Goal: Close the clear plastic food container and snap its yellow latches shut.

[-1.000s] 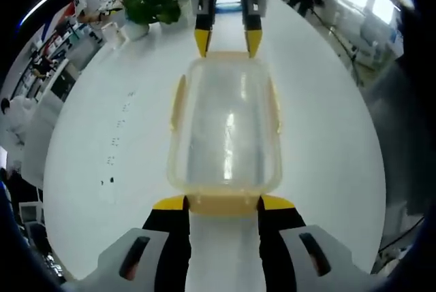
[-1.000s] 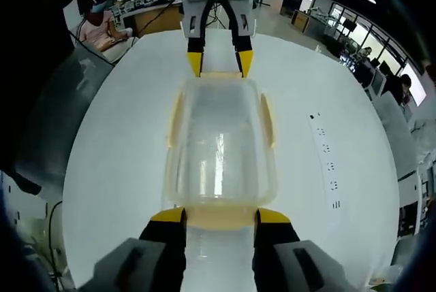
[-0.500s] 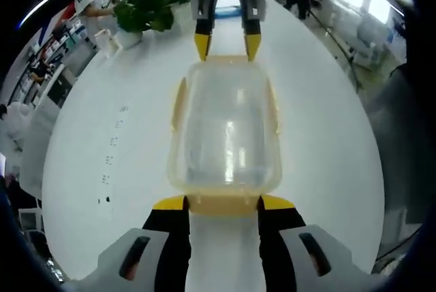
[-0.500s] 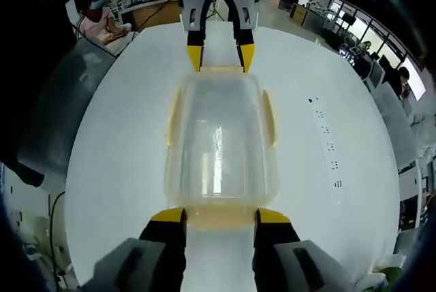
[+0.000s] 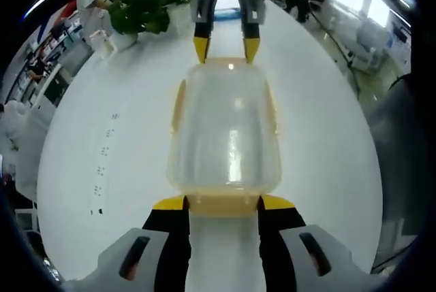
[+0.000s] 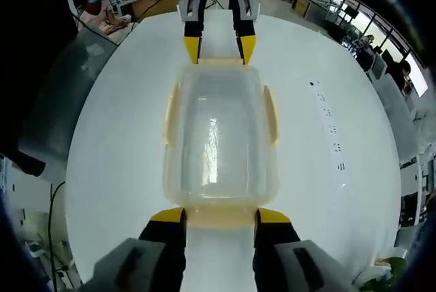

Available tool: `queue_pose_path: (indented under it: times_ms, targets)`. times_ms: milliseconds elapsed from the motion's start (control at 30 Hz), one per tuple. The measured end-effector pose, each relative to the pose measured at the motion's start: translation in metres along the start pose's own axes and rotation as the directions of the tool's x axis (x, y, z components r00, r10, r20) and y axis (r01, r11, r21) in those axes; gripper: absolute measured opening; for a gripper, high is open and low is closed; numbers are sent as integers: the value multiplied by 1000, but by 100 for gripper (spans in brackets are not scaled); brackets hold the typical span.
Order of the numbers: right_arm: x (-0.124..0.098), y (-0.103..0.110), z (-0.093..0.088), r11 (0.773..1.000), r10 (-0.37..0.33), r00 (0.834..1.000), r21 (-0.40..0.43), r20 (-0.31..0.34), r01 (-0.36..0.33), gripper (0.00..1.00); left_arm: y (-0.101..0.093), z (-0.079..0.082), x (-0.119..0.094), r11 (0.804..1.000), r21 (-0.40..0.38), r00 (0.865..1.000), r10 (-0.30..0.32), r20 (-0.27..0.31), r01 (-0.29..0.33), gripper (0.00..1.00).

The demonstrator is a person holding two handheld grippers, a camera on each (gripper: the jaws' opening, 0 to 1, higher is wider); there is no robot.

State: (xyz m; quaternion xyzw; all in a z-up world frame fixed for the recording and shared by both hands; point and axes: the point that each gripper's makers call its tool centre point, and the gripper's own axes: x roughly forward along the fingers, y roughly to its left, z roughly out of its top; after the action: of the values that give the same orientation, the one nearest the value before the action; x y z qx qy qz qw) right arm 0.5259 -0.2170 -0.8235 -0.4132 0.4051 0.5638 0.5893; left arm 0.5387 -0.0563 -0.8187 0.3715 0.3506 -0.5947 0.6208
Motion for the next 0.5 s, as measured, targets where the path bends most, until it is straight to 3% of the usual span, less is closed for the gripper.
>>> queue_pose_path:
  times_ms: [133, 500]
  targets:
    - [5, 0, -5, 1000, 4, 999, -25, -32, -5, 36, -4, -1, 4, 1000, -7, 1000, -11, 3, 11, 35]
    - [4, 7, -9, 999, 34, 999, 13, -32, -34, 36, -4, 1, 9, 999, 4, 999, -36, 16, 36, 36]
